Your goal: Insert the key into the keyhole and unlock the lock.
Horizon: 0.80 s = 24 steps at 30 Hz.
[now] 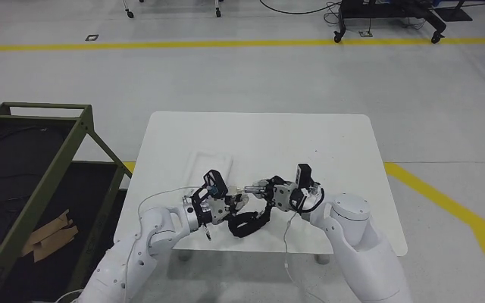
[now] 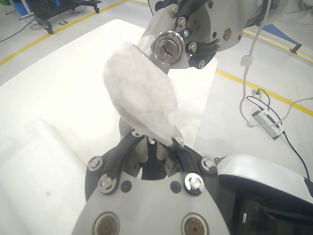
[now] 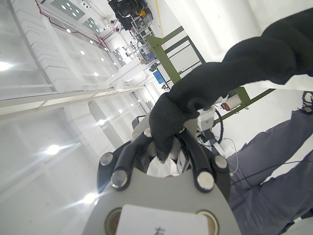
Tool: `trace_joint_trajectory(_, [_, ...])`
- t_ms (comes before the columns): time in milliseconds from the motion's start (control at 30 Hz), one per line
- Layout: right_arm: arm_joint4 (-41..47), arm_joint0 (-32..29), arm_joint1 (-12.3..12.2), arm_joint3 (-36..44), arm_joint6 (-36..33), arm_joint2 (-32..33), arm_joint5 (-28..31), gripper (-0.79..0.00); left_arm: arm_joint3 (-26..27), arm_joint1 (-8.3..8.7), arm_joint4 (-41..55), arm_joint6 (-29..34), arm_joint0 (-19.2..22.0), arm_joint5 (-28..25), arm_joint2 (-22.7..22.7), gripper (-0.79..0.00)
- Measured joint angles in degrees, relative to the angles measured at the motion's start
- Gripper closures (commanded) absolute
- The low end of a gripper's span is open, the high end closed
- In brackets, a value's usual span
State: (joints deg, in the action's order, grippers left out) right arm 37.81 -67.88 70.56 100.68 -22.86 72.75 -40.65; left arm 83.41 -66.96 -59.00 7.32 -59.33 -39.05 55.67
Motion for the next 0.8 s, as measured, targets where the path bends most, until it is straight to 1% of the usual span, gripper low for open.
trace_joint_trajectory(233, [1.5,0.2,0.0,-0.4,1.9,0.7,0.4,0.000,-0.7,0.02,0.3,-0.2,-0.3,3.7,1.8,0.000])
trace_joint_trajectory(333, [2.5,0.4,0.0,-0.7,3.0,1.5,0.5,0.000,-1.1,0.46,1.7,-0.2,-1.2,4.0,4.2,0.000])
trace_joint_trajectory(400, [2.9,0.6,0.0,-1.3,4.1,2.0,0.3,0.000,-0.7,0.96,2.0,-0.6,-2.5,3.9,6.4,0.000])
trace_joint_trajectory(433, [2.9,0.7,0.0,-1.7,4.8,2.0,0.0,0.000,-0.2,1.20,2.1,-1.2,-3.2,4.0,7.5,-0.231])
trace_joint_trajectory(467, [2.7,1.1,0.0,-2.5,5.8,1.9,-0.4,0.000,0.6,1.50,2.6,-2.3,-4.5,4.2,9.1,-0.785])
trace_joint_trajectory(567, [1.4,2.7,0.2,-4.7,7.5,0.2,-2.3,0.000,4.0,2.05,4.5,-6.8,-8.2,5.5,13.0,-0.785])
trace_joint_trajectory(600, [0.4,3.3,0.2,-5.3,8.0,-0.6,-2.6,0.000,4.8,2.09,4.8,-7.8,-8.9,5.6,13.4,-0.785])
trace_joint_trajectory(800, [-6.4,6.4,0.6,-9.5,11.1,-6.5,-4.4,0.000,4.5,2.08,4.7,-7.5,-8.7,5.6,13.3,-0.785])
